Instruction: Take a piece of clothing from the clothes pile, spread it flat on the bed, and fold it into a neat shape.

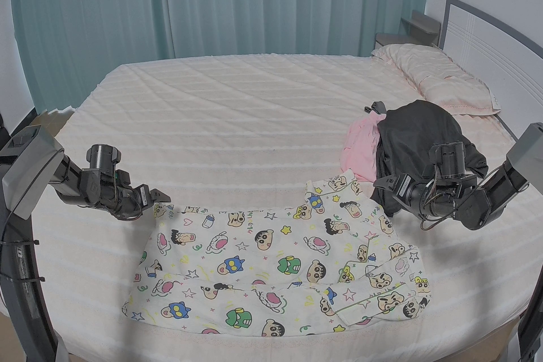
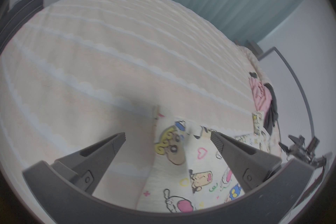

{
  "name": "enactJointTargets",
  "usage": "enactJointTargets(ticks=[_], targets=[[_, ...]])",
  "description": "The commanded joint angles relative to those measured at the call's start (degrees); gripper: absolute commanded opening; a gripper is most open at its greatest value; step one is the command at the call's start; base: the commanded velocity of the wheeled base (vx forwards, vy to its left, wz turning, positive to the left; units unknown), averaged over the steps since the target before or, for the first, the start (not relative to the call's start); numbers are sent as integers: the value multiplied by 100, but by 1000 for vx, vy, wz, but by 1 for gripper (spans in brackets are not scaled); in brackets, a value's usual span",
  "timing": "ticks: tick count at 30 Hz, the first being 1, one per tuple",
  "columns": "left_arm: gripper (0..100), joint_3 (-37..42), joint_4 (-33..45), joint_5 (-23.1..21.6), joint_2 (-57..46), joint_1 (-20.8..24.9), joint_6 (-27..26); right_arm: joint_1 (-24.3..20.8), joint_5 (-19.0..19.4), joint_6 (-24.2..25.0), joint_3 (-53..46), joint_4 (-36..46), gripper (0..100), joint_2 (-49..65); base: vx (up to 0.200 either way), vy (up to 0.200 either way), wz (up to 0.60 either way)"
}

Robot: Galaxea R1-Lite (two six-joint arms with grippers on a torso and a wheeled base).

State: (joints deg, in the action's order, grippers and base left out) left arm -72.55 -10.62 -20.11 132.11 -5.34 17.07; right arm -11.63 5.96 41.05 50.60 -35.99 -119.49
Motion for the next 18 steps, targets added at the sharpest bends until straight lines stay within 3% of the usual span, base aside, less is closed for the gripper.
enactJointTargets(ticks=[1,12,18], targets=[[100,-14,69,-309,52,68,-239,-120,-16,-88,81,30,100,-171,0,0,0],[100,-445,51,-142,342,200,-423,-155,-25,-88,2,-14,100,-188,0,0,0],[100,-383,51,-98,17,191,-441,-173,-25,-53,-15,-31,100,-197,0,0,0]])
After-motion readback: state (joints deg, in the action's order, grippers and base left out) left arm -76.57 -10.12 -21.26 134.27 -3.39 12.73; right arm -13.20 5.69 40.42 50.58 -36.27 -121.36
